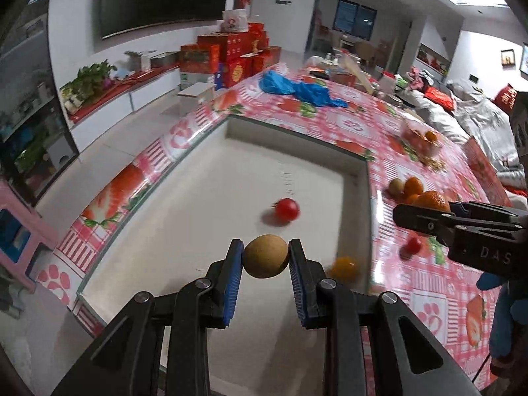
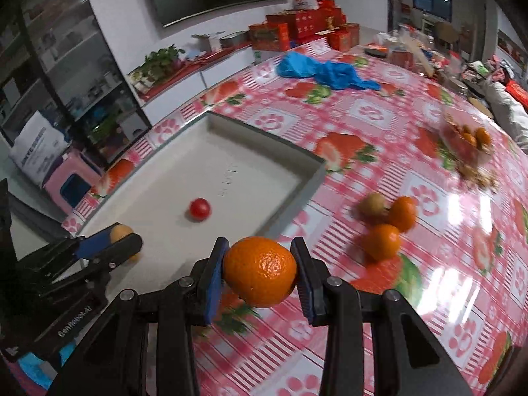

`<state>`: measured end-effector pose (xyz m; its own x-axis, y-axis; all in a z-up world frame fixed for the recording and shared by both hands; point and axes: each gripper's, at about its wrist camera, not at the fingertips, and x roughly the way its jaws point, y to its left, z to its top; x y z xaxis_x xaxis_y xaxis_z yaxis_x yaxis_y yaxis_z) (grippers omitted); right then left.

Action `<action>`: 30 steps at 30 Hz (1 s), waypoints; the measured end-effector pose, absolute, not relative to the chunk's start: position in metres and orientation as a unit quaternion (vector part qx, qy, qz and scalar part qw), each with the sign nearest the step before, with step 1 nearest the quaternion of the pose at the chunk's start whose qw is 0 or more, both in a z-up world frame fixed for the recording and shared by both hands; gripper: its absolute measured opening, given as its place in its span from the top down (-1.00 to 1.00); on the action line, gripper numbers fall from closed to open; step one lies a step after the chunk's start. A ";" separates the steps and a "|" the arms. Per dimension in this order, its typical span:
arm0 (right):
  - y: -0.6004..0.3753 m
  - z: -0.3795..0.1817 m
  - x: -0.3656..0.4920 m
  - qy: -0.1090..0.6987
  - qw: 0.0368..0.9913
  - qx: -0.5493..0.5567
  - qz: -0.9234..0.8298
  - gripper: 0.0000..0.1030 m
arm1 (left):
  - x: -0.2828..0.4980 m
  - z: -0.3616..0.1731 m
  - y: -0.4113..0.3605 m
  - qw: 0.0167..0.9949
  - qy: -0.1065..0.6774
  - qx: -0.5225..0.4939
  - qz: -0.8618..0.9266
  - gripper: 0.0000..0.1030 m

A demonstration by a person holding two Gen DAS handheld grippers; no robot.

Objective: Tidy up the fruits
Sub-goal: 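Carry the kiwi and orange over the white tray and open both grippers, then move the left tool back toward the mandarin oranges on the cloth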

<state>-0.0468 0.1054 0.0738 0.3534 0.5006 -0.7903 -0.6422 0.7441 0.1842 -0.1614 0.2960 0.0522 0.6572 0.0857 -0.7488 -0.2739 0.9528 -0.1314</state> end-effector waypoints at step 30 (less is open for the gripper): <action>0.102 0.060 -0.046 0.473 0.804 -0.085 0.350 -0.68 | -0.165 0.035 0.312 0.886 0.421 -0.137 0.139 -0.65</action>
<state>-0.0457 0.1021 0.0602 0.3069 0.4824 -0.8204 -0.6431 0.7406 0.1949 -0.1649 0.3120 0.0354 0.6067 0.1307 -0.7841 -0.3620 0.9236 -0.1261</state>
